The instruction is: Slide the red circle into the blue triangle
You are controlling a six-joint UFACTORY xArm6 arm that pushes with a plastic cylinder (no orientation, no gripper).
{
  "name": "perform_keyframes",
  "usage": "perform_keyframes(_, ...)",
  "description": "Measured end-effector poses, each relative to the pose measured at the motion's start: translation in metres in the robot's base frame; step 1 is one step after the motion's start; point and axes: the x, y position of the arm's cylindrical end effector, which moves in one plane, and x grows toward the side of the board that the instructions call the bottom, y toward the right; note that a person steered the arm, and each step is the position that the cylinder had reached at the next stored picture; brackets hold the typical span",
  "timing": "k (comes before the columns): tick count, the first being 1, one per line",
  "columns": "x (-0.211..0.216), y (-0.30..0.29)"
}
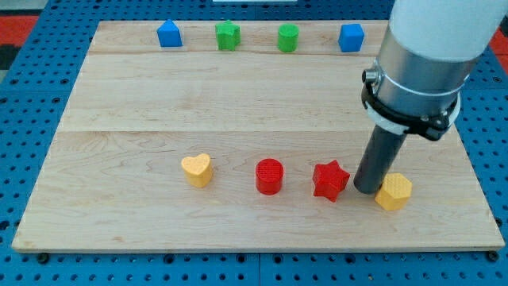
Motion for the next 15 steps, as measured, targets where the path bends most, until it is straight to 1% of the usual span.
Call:
perform_keyframes(1,-0.006,-0.025)
perform_keyframes(2,-0.010,-0.071)
perform_keyframes(4,0.002,-0.140)
perform_keyframes(6,-0.013,-0.186)
perform_keyframes(7,-0.032,-0.200)
perform_keyframes(10,-0.143,-0.204)
perform_keyframes(12,-0.173,-0.292)
perform_keyframes(13,-0.209,-0.305)
perform_keyframes(14,-0.246,-0.291)
perform_keyframes(15,-0.263,-0.276)
